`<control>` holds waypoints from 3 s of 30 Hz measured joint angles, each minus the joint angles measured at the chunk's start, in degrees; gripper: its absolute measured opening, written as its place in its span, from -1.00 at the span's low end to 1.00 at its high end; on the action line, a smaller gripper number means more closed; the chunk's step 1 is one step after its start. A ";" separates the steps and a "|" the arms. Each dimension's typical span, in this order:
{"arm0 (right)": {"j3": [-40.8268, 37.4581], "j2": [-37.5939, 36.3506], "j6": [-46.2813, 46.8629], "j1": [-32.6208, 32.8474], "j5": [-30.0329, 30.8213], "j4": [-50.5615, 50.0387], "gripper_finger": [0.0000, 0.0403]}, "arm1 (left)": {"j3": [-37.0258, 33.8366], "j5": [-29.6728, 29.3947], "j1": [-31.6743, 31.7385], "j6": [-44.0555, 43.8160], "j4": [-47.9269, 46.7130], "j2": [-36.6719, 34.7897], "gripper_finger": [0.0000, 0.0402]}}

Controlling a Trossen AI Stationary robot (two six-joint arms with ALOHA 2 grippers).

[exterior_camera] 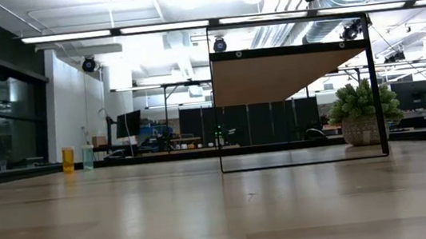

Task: Pick and place medicine bottles onto shelf by color
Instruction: Put the top blue pill bottle on the shelf

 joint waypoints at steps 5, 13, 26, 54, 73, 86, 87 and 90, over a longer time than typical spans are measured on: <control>-6.69 -4.51 3.20 1.10 0.14 9.65 -1.00 | 0.00 0.00 -0.02 0.02 0.00 0.00 0.01; -10.40 -7.32 3.45 1.74 0.16 18.33 -1.00 | 0.00 -0.02 -0.02 -0.13 0.00 0.00 0.01; -10.40 -7.10 3.89 1.72 0.16 18.22 -1.00 | 0.00 -0.02 0.00 -0.13 0.00 0.00 0.01; -10.42 -7.08 4.35 1.72 0.17 16.23 -1.00 | 20.23 -7.50 6.56 3.20 -39.86 11.42 0.12; -10.42 -7.05 4.35 1.72 0.18 15.51 -1.00 | 35.17 -12.67 33.22 0.64 -85.15 33.04 0.61; -10.45 -7.05 3.89 1.72 0.20 12.82 -1.00 | 31.84 -13.55 37.92 0.46 -96.59 41.02 0.61; -10.45 -7.05 3.89 1.72 0.20 12.70 -1.00 | 30.94 -13.71 38.37 0.44 -96.50 41.12 0.61; -10.45 -7.05 3.87 1.72 0.20 12.60 -1.00 | 28.03 -14.88 39.56 0.23 -96.02 41.32 0.61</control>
